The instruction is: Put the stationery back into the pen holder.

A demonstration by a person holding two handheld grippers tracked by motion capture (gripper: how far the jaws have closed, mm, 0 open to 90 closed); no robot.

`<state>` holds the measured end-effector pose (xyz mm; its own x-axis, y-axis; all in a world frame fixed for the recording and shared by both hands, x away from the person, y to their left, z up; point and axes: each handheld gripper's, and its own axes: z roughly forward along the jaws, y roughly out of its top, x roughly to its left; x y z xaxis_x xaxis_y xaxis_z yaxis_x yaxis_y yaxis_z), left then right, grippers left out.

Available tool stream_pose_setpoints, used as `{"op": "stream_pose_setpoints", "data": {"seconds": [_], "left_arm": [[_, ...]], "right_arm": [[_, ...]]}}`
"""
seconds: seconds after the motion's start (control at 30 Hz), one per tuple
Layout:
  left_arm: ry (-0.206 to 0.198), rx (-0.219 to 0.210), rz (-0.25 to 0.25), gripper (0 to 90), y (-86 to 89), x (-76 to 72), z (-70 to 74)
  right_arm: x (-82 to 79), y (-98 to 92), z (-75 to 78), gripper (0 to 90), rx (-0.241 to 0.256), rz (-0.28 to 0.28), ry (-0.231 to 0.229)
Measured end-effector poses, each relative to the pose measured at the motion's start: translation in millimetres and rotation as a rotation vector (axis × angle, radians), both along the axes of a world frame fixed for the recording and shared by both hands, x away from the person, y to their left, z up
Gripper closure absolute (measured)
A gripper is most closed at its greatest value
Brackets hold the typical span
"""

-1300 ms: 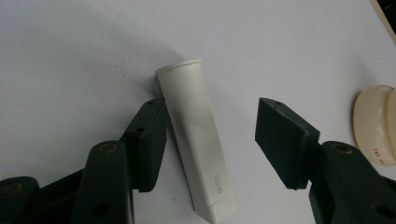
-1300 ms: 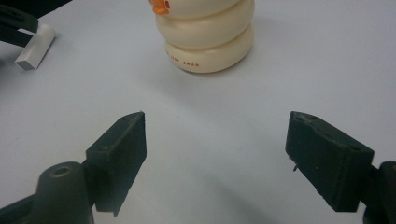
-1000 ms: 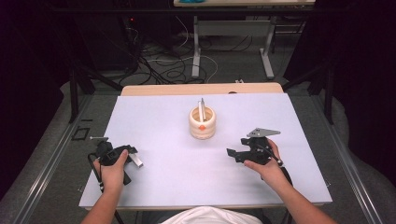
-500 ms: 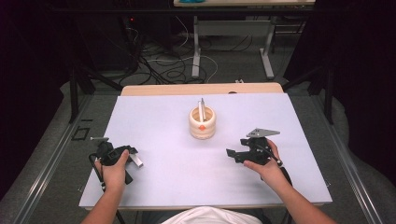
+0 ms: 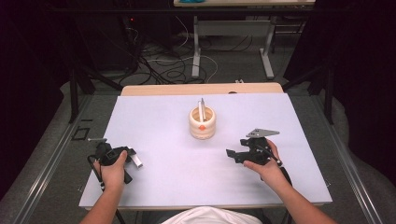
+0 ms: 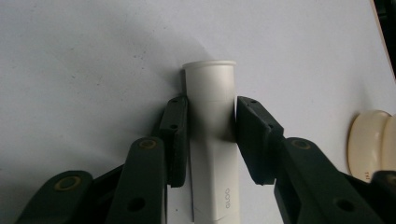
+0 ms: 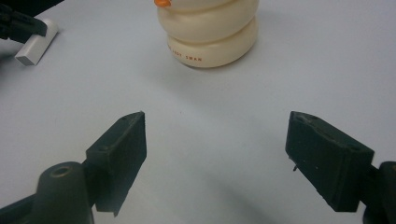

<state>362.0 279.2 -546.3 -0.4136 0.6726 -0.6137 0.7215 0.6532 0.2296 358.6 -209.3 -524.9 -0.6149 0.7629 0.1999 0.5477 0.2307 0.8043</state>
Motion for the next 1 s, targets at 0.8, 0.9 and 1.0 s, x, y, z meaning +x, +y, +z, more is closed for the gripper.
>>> {"op": "stream_pose_setpoints", "data": {"seconds": [0.8, 0.9, 1.0], "left_arm": [[-0.06, 0.004, -0.046, 67.1, -3.9, -0.6, 1.9], [-0.07, 0.041, -0.107, 67.1, -3.3, -2.7, 4.0], [-0.097, 0.047, -0.132, 67.1, -5.7, -3.1, 6.5]], "right_arm": [[-0.3, 1.3, -1.7, 20.4, -0.001, 0.002, 0.004], [-0.2, 1.8, -2.1, 20.4, 0.001, 0.0, 0.006], [-0.4, 1.3, -1.7, 20.4, -0.002, 0.002, 0.004]]}}
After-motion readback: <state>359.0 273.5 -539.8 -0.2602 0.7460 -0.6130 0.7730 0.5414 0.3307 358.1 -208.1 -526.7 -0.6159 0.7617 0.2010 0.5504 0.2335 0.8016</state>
